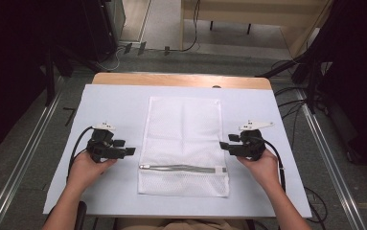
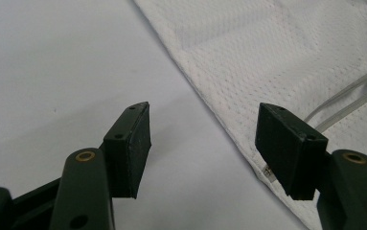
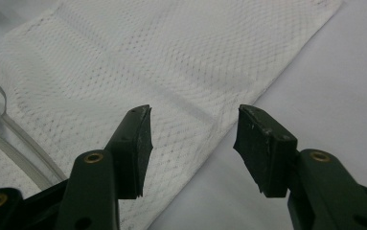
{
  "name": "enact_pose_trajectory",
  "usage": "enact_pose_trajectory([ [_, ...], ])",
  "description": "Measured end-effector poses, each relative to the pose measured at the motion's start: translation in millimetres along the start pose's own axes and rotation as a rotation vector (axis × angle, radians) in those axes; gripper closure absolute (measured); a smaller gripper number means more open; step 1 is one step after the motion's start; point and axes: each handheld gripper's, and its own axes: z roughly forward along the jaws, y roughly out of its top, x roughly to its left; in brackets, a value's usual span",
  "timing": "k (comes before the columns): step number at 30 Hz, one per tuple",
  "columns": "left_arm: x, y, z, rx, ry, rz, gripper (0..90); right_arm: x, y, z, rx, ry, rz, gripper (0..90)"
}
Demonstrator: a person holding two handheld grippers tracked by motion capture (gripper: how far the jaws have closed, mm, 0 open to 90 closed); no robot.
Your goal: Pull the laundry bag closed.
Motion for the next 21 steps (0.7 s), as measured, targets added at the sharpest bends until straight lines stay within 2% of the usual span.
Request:
enact_pose_trajectory([
  [8, 0.8, 0.0, -0.2, 0.004, -0.006, -0.010, 37.3, 1.5, -0.2, 0.8, 0.006, -0.002, 0.000, 47.2],
  [21, 0.7, 0.0, 0.6, 0.011, -0.001, -0.004, 36.4, 2.0, -0.5, 2.0, 0.015, -0.007, -0.014, 46.2],
])
